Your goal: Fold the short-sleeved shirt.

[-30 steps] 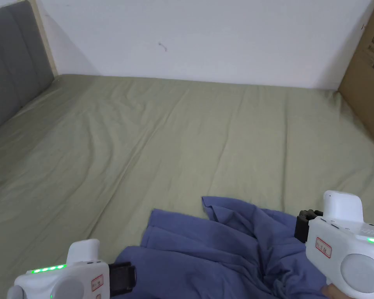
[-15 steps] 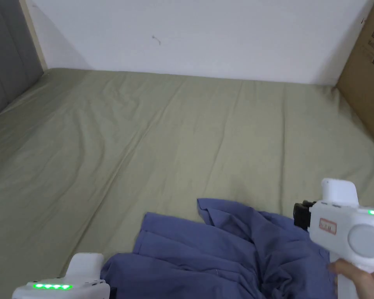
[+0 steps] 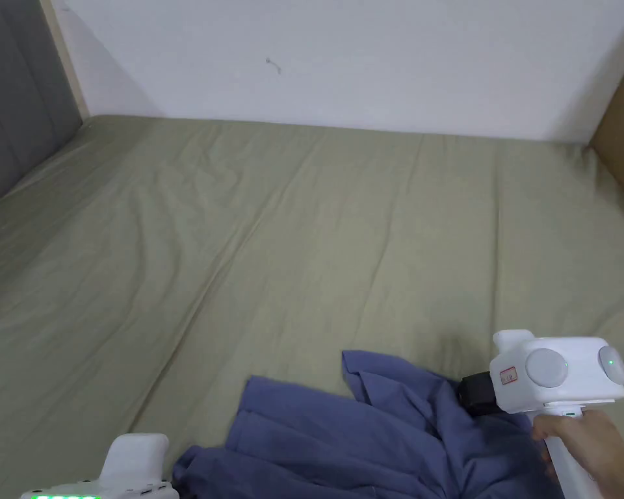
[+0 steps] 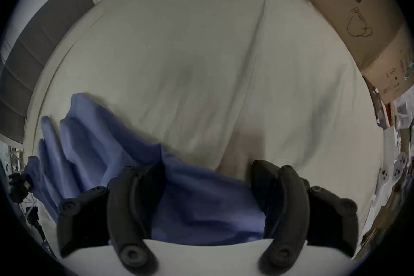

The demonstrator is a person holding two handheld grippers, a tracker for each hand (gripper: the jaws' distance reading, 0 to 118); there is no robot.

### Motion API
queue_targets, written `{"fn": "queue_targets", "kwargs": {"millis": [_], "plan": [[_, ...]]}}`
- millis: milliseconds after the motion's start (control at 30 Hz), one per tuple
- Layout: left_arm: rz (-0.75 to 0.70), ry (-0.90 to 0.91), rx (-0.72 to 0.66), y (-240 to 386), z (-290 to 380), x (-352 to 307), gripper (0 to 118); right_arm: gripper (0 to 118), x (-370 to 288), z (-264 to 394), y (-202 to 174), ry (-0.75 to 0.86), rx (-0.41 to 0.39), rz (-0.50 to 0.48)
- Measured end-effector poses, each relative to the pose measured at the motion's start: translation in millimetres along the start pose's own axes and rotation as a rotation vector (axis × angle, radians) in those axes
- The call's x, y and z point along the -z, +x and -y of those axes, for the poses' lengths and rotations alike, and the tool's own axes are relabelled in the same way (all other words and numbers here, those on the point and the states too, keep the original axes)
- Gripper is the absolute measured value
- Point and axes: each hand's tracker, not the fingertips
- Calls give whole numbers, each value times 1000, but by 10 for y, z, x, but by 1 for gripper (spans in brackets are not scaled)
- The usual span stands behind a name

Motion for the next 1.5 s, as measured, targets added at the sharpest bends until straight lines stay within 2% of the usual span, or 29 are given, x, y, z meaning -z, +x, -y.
{"fn": "queue_targets", "kwargs": {"millis": [33, 67, 100, 133, 233, 333, 367, 400, 500, 600, 700, 900, 1000, 1233, 1333, 1500], "plan": [[-1, -2, -6, 3, -5, -4, 1, 72, -63, 13, -19, 1, 0, 3], [1, 0, -10, 7, -5, -11, 1, 51, -99, 19, -55, 20, -24, 18], [5, 3, -13, -9, 0, -9, 1, 21, -135, 40, -106, 43, -65, 57], [4, 0, -13, -6, -6, -11, 1, 3, -140, 46, -108, 59, -81, 94], [2, 1, -14, -10, -17, -33, 1, 3, -156, 24, -51, 50, -29, 73], [3, 28, -10, 14, -66, -146, 1, 3, -330, -35, 125, 83, 115, 12], [3, 41, -11, 18, -96, -189, 1, 3, -431, -56, 179, 101, 139, -10], [8, 59, -4, 23, -142, -237, 1, 3, -547, -73, 232, 111, 151, -28], [5, 134, 19, 58, -354, -421, 1, 3, -1009, -142, 389, 212, 142, 39], [4, 220, 51, 89, -639, -657, 1, 3, -1531, -241, 650, 302, 181, 36], [-4, 313, 106, 101, -1019, -926, 1, 3, -2123, -288, 851, 387, 211, 88], [-90, 480, 108, 37, -1885, -1508, 1, 3, -3126, -365, 1350, 556, 341, 158], [-67, 550, 74, -46, -2308, -1796, 1, 3, -3492, -397, 1553, 628, 376, 181], [-100, 650, 88, -97, -2962, -2230, 1, 3, -3940, -527, 1920, 685, 458, 198], [-101, 670, 70, -114, -3182, -2269, 1, 3, -4014, -669, 2001, 710, 505, 157], [-90, 673, 38, -156, -3612, -2127, 1, 3, -3914, -1126, 2014, 713, 485, 154]]}}
